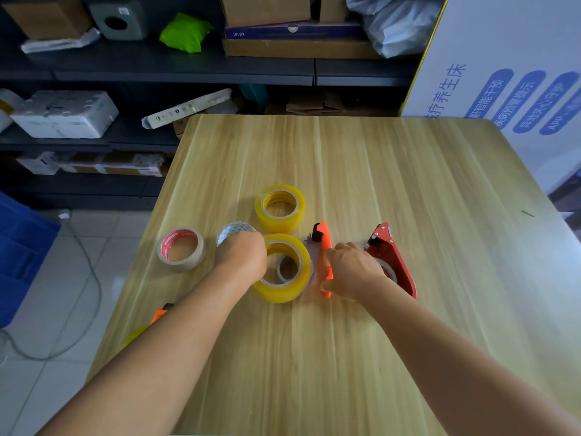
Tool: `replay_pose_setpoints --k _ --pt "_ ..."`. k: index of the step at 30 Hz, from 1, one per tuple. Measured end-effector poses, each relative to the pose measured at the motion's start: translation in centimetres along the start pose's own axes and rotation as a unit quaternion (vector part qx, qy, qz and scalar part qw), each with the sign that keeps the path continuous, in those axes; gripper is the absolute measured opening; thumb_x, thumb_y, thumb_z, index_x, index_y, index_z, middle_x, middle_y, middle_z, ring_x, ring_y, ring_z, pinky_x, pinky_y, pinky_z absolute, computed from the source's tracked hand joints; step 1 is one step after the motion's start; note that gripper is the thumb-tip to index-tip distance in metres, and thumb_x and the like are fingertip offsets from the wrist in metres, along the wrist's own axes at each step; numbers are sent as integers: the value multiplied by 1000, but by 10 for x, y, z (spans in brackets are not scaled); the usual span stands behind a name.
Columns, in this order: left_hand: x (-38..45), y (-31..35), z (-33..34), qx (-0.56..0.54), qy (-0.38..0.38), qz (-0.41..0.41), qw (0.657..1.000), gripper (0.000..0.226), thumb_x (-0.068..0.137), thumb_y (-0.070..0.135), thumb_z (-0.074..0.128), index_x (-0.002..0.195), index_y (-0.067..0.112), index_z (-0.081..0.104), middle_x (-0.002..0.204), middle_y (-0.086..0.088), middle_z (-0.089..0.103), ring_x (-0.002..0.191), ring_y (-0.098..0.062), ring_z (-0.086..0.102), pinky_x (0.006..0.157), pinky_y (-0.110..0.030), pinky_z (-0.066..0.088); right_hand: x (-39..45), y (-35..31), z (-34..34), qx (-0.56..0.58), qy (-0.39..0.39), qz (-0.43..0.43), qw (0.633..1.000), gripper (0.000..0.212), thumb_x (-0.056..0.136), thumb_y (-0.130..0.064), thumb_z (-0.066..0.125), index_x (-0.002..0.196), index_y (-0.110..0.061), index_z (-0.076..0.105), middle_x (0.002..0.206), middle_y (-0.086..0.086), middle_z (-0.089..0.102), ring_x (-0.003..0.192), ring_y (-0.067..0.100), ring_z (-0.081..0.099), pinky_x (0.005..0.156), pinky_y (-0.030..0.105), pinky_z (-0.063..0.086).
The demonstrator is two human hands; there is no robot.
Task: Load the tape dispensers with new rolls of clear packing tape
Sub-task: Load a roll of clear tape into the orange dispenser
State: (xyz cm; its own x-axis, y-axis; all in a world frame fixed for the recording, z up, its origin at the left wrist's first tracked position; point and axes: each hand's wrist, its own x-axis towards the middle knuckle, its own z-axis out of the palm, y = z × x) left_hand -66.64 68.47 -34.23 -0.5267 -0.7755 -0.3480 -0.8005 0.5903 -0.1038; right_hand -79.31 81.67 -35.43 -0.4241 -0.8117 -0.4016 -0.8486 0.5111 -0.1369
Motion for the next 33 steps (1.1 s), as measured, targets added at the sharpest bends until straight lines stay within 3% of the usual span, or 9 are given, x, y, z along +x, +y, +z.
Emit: replay_pose_setpoints --k 7,13,16,20,24,28,30,33 --pt "-11 15 -10 -52 19 17 998 18 94 16 52 101 5 63 104 -13 67 99 -31 63 66 -32 43 -4 2 3 3 7 -13 1000 46 83 -35 65 124 -17 55 118 6 56 116 24 50 88 34 45" --pt "-15 26 -1 -9 7 36 999 21 95 18 52 110 7 62 112 -12 65 105 -30 62 67 -32 43 -9 9 6 14 -1 -14 1000 51 82 -32 67 128 -15 52 122 5 56 118 22 49 85 31 42" --pt "-17 27 3 -16 3 33 999 20 95 19 54 110 8 62 112 -11 64 106 -29 61 68 -32 43 -11 6 4 42 -10 -17 999 72 77 -39 72 138 -15 40 128 7 52 122 25 46 91 34 41" --pt "-22 27 8 -15 1 31 999 18 94 16 53 109 8 62 110 -11 64 103 -29 61 68 -31 44 -15 0 9 89 -29 -52 994 121 64 -47 82 153 -24 3 149 5 30 137 28 30 109 38 31" --pt "-24 25 13 -39 8 33 999 20 96 18 50 107 8 63 109 -11 65 102 -29 62 67 -31 43 -13 -10 17 67 -21 -81 994 127 62 -57 80 154 -21 0 160 2 11 146 25 14 117 38 17" --pt "-30 18 23 -140 -47 37 988 48 95 44 48 126 8 50 131 -13 49 116 -31 54 79 -35 43 -11 -14 22 69 -22 -81 994 125 60 -54 83 153 -21 5 156 0 17 141 25 28 114 37 26" --pt "-33 12 32 -205 -109 30 972 75 86 57 55 139 7 35 144 -13 33 126 -30 47 91 -37 43 -11 -16 23 61 -16 -89 994 125 60 -53 84 153 -22 6 155 -1 17 139 26 32 112 36 29" --pt "-36 5 40 -284 -159 26 945 102 80 60 62 151 10 10 157 -12 6 140 -28 31 105 -37 36 -13 -17 25 71 -14 -94 993 125 59 -49 86 152 -23 7 157 -4 12 135 27 38 107 36 37"
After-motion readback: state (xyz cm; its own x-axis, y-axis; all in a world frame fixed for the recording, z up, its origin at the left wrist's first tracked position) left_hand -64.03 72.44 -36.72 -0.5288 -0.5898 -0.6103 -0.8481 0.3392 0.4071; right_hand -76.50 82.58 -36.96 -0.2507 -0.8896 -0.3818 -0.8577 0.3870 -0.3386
